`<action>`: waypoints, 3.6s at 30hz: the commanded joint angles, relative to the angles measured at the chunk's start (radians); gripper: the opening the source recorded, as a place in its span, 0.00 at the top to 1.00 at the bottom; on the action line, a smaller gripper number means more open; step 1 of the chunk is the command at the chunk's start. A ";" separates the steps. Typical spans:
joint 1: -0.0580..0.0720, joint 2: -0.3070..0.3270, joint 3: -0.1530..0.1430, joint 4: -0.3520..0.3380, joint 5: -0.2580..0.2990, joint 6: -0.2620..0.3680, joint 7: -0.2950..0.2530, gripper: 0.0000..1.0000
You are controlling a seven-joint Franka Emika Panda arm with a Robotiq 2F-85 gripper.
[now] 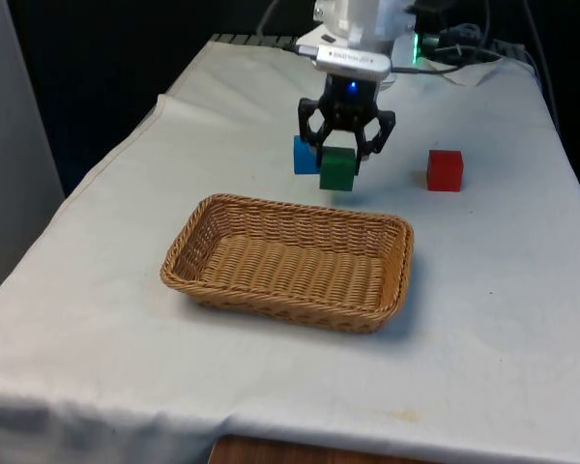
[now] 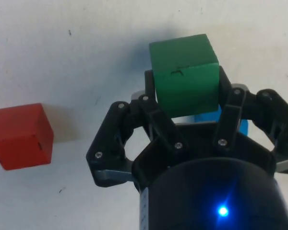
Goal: Pick up exactly two blocks and place them into the basket.
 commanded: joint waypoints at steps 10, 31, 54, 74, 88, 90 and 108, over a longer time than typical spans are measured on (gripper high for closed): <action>-0.008 -0.029 -0.001 0.078 0.012 -0.107 -0.044 0.95; -0.018 -0.002 -0.001 0.277 0.086 -0.248 -0.149 0.95; -0.021 0.253 0.007 0.560 0.187 -0.257 -0.169 0.95; -0.033 0.424 0.002 0.733 0.290 -0.250 -0.217 0.95; -0.030 0.422 0.000 0.725 0.289 -0.239 -0.214 0.68; -0.030 0.422 0.000 0.724 0.289 -0.239 -0.213 0.49; -0.017 0.384 -0.010 0.696 0.281 -0.234 -0.202 0.00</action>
